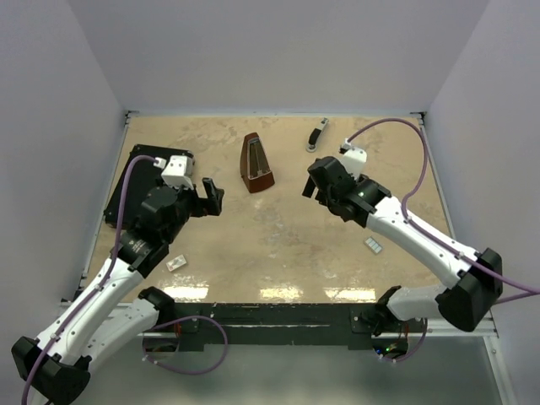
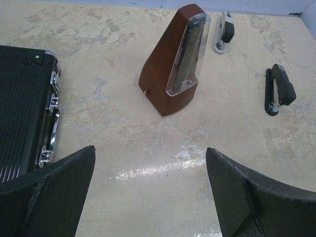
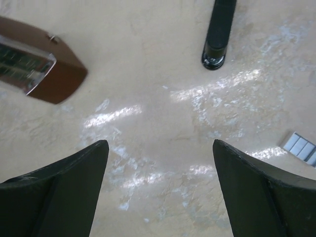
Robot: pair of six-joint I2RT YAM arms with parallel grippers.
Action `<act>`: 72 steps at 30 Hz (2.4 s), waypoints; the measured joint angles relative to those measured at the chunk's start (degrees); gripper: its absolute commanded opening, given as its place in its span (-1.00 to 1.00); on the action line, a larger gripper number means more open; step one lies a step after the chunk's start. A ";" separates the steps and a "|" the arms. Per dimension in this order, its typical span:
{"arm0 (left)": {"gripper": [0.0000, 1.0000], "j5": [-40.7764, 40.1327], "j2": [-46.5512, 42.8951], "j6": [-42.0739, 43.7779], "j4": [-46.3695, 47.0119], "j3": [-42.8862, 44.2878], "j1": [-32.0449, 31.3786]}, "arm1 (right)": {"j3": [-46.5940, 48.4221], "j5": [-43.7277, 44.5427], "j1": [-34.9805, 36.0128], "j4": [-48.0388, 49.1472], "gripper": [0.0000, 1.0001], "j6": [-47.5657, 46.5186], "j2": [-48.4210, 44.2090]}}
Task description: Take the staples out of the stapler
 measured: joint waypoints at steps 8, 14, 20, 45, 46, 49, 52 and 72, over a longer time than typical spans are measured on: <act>0.94 -0.85 -3.67 0.09 -1.40 0.00 0.00 | 5.18 3.80 -10.67 -2.38 0.50 0.96 10.60; 0.94 -0.76 -3.91 0.22 -1.75 0.00 0.00 | 10.21 3.50 -15.52 -2.14 0.60 -1.60 20.85; 0.91 -0.61 -4.48 1.01 -1.42 0.00 0.00 | 15.78 1.75 -17.99 -1.75 0.53 -3.96 30.51; 0.86 -1.42 -4.31 2.14 -1.44 0.00 0.00 | 16.68 -1.29 -22.38 2.62 -0.94 -8.79 39.87; 0.86 -1.40 -4.42 2.14 -1.42 -0.02 0.00 | 15.96 -1.66 -22.40 2.86 -1.00 -9.20 39.32; 0.83 -1.20 -4.70 2.14 -1.40 -0.11 0.00 | 13.20 -3.37 -22.38 4.15 -1.00 -11.19 36.85; 0.77 -0.52 -4.81 2.01 -1.38 -0.11 0.00 | 9.22 -6.56 -22.29 5.44 -1.00 -14.01 32.24; 0.51 20.68 7.04 -15.17 2.03 -4.13 -0.02 | -13.16 -32.72 -11.41 15.15 -1.00 -19.56 -4.02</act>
